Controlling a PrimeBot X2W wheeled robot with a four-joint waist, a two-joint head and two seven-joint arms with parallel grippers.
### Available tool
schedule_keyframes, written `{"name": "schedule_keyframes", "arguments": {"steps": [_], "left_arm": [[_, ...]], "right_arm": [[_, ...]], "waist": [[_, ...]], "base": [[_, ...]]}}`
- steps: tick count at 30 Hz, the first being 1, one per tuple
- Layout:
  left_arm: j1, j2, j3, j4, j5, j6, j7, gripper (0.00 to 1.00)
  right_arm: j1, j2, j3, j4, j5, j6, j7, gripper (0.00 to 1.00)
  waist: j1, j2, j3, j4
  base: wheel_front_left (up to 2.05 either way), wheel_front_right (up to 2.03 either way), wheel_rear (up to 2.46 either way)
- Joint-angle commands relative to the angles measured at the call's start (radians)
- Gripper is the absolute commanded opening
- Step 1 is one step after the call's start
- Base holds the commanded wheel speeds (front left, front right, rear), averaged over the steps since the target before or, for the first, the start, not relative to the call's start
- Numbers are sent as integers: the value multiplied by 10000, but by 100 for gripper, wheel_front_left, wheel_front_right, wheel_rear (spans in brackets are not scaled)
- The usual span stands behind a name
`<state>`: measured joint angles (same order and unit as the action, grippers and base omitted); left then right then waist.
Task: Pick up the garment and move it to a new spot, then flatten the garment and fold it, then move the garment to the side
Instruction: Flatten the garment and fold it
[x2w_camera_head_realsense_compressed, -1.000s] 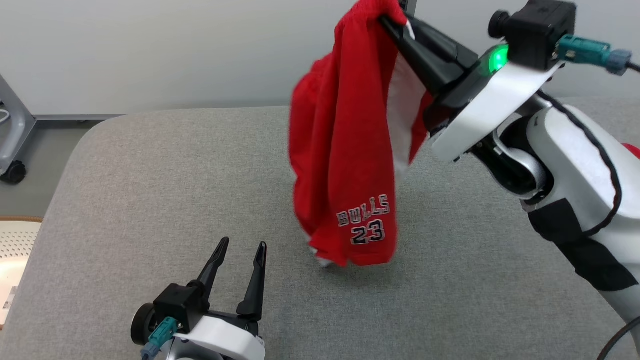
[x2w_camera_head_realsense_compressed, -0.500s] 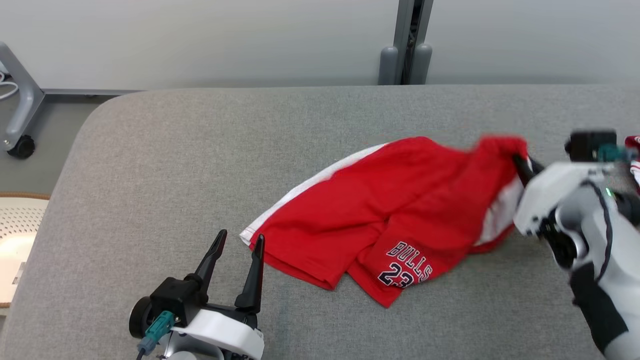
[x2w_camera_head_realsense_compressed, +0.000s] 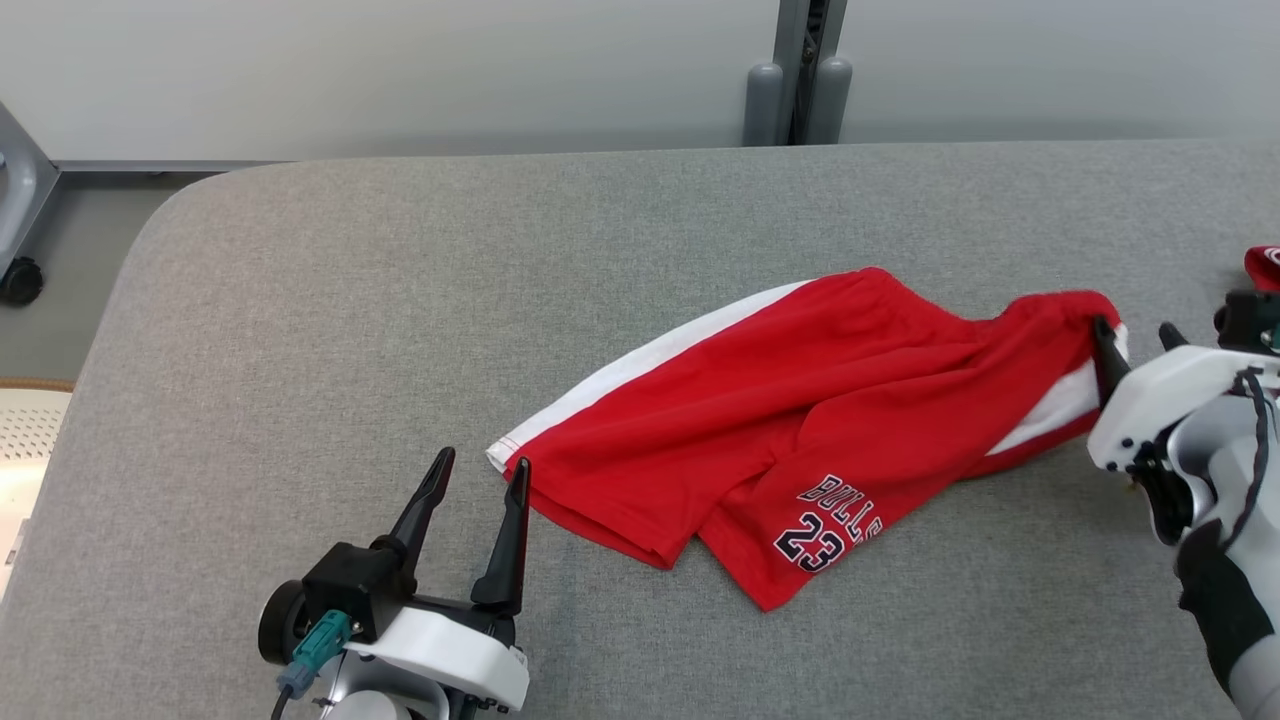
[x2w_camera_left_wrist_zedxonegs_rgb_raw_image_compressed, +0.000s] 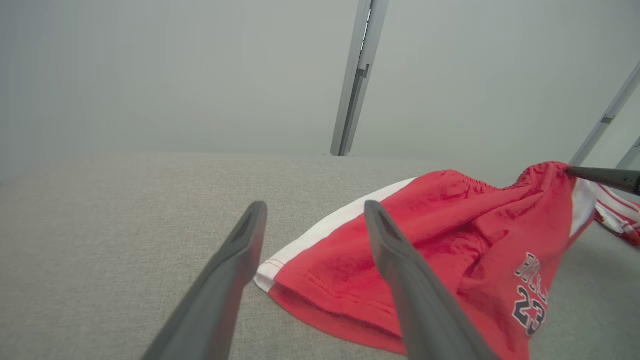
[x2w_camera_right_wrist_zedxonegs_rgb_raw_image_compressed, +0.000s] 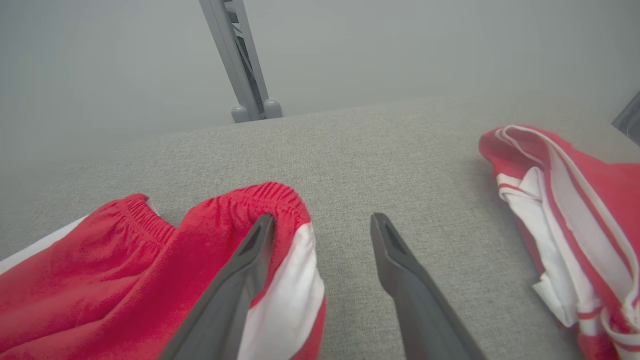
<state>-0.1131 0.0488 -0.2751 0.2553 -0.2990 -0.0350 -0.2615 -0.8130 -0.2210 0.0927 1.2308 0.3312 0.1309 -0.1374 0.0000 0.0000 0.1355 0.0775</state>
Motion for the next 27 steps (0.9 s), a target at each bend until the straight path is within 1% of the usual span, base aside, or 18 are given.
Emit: {"name": "schedule_keyframes", "arguments": {"steps": [1, 5, 8, 12, 14, 15, 18, 19, 23, 25, 27], "left_arm": [[-184, 42, 27, 22, -7, 1, -24, 100], [-79, 40, 60, 65, -32, 22, -24, 100], [28, 40, 125, 76, 0, 36, -24, 100], [177, 42, 212, 36, 18, 59, -24, 100], [231, 43, 283, -45, -10, 85, -24, 100], [239, 42, 298, -82, 25, 106, -24, 100], [295, 46, 452, -224, 59, 88, -24, 100], [295, 46, 452, -224, 59, 88, -24, 100], [424, 32, 774, -470, -132, 134, -24, 100], [449, 42, 950, -600, -294, 203, -24, 100], [508, 42, 1103, -699, -438, 246, -24, 100]], "right_arm": [[-211, 86, -13, -6, -150, -3, -217, 100], [-518, 348, 144, -166, -322, -3, -458, 100], [-697, 545, 308, -536, -269, -3, -621, 100], [-603, 688, 653, -1676, 1, -2, -999, 100], [-209, 504, 727, -2422, 87, -5, -1153, 100], [14, 350, 702, -2839, 37, -5, -1219, 100], [915, 545, 334, -4618, 526, -2, -1302, 100], [915, 545, 334, -4618, 526, -2, -1302, 100], [3038, 489, 27, -7832, 425, -3, -1269, 100], [4047, 673, -144, -9224, 259, -2, -1272, 100], [4941, 907, -419, -10224, 141, -3, -1273, 100]], "waist": [[0, 0, -54, -40], [0, 0, -276, -152], [0, 0, -467, -258], [0, 0, -691, -364], [0, 0, -774, -395], [0, 0, -805, -408], [0, 0, -881, -438], [0, 0, -881, -438], [0, 0, -876, -482], [0, 0, -842, -524], [0, 0, -818, -575]], "base": [[0, 0, 0], [0, 0, 0], [0, 0, 0], [0, 0, 0], [0, 0, 0], [0, 0, 0], [0, 0, 0], [0, 0, 0], [0, 0, 0], [0, 0, 0], [0, 0, 0]]}}
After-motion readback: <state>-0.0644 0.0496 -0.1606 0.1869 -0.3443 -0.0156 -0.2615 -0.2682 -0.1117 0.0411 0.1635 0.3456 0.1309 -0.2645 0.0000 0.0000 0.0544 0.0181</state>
